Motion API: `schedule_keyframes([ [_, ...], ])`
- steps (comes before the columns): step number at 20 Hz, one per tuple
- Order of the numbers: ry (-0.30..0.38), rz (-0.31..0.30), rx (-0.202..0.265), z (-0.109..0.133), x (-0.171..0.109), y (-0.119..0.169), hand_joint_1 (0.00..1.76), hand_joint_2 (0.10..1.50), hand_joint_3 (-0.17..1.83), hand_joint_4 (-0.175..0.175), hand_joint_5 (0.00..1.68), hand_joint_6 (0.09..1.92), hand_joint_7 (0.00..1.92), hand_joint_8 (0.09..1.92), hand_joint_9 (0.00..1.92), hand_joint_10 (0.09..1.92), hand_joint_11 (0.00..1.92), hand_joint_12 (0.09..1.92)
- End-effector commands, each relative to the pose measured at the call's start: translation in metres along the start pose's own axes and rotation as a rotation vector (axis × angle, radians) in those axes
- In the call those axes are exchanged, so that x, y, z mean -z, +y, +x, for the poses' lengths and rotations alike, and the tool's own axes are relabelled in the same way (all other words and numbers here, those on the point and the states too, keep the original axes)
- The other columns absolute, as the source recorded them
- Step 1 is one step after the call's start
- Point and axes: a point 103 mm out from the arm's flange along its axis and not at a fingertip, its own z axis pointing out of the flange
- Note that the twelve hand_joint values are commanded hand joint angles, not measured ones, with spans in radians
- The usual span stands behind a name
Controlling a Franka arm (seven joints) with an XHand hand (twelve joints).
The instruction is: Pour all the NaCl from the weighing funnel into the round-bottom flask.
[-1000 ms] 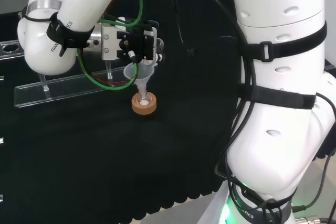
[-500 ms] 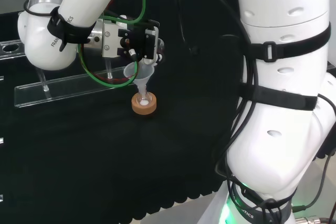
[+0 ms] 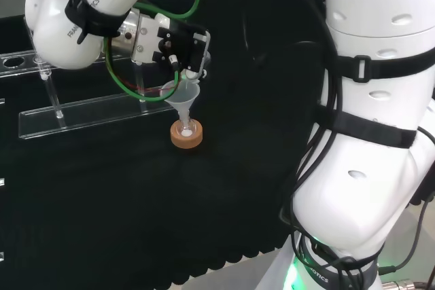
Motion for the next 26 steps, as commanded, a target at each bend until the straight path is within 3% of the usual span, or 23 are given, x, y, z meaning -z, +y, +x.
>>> schedule_keyframes([
  [1, 0.087, -0.005, 0.013, -0.005, -0.005, 0.001, 1.12, 0.67, 0.60, 0.175, 1.32, 0.57, 0.81, 0.69, 1.25, 0.09, 1.06, 0.86],
  [14, 0.155, 0.005, 0.026, -0.009, -0.017, 0.005, 1.12, 0.67, 0.60, 0.175, 1.31, 0.57, 0.81, 0.69, 1.26, 0.09, 1.06, 0.86],
  [26, 0.310, 0.012, 0.021, -0.022, -0.038, 0.011, 1.12, 0.67, 0.60, 0.175, 1.31, 0.58, 0.81, 0.69, 1.26, 0.09, 1.06, 0.86],
])
